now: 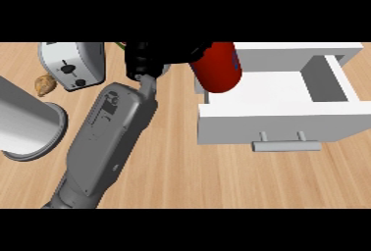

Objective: Pick up the can, place it into the drawer and close the drawer

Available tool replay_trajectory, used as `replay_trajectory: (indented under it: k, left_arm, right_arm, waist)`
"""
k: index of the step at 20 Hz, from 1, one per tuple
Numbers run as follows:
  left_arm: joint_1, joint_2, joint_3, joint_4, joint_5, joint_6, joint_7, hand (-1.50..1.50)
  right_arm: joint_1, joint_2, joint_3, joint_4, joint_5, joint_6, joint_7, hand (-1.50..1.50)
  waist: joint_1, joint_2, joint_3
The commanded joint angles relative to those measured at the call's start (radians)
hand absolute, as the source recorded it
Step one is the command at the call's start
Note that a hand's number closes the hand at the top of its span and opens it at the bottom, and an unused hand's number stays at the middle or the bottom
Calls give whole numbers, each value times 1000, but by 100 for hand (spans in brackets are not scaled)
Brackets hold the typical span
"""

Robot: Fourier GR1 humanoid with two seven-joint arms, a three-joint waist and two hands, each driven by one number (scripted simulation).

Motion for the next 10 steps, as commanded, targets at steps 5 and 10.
replay_trajectory:
  k: [5, 10]
  left_arm:
    - [-182, 0, -54, 170, 61, 101, -19, 150]
    - [-291, 0, -3, 320, 90, 34, -61, 150]
  right_arm:
    - [35, 16, 56, -65, 12, -39, 8, -150]
    - [-48, -30, -19, 11, -12, -19, 27, -150]
  waist:
    - [-9, 0, 0]
    - [-7, 2, 0]
